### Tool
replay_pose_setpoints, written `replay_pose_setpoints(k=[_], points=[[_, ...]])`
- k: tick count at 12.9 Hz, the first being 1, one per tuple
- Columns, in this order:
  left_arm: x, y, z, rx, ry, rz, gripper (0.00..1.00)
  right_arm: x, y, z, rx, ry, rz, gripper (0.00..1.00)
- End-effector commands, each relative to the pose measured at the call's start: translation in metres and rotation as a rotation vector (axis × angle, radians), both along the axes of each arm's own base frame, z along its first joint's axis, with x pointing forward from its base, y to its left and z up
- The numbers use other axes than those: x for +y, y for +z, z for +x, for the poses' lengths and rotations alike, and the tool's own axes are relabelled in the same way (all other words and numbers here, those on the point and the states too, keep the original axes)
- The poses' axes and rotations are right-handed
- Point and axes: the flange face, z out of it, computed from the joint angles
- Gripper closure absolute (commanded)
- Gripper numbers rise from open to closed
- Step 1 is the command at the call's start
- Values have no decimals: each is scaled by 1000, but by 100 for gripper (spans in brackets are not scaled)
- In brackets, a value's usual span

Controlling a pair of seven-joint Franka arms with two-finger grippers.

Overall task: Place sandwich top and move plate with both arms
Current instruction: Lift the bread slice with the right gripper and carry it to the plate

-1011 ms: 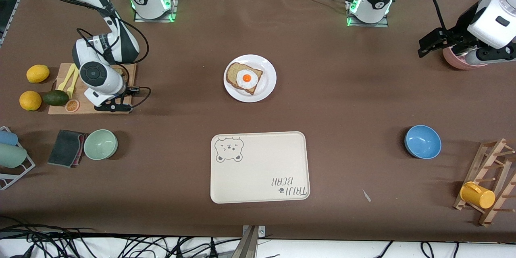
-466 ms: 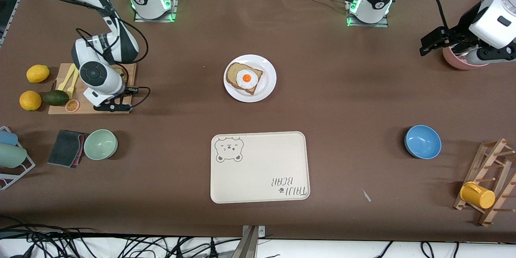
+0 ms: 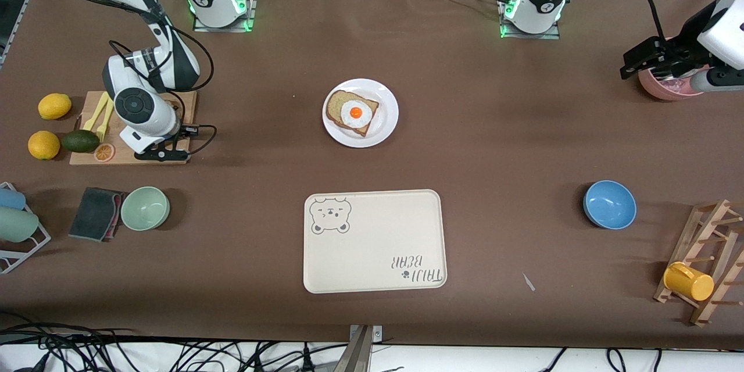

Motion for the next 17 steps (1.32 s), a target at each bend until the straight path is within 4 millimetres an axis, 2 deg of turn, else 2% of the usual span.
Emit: replay_pose_setpoints(k=[1,4,6,8,10,11,12,14,16,17], points=[[0,7,-2,2,-11,1,0,16,19,-7,-20,34,-4,100],[-1,1,-5,46,-29,-1,0,50,75,3,-33,81,-48,100],[-1,0,-6,60,-31,-1,0,84,104,12,-37,100,-50,100],[-2,0,-7,61,-34,-1,0,138,136,16,-23,95,24,100],[-2,0,-7,61,-34,-1,0,182,169,20,-21,56,84,100],[-2,0,-7,61,-34,-1,0,205,178,16,-26,2,119,100],[-1,0,-7,61,-32,-1,0,246,189,2,-37,-64,164,100],[-1,0,-6,60,-32,-2,0,329,200,-23,-72,-161,192,100],[1,0,-6,61,-29,-2,0,373,203,-27,-83,-248,209,100],[1,0,-6,60,-29,-2,0,398,201,-43,-93,-289,200,100]])
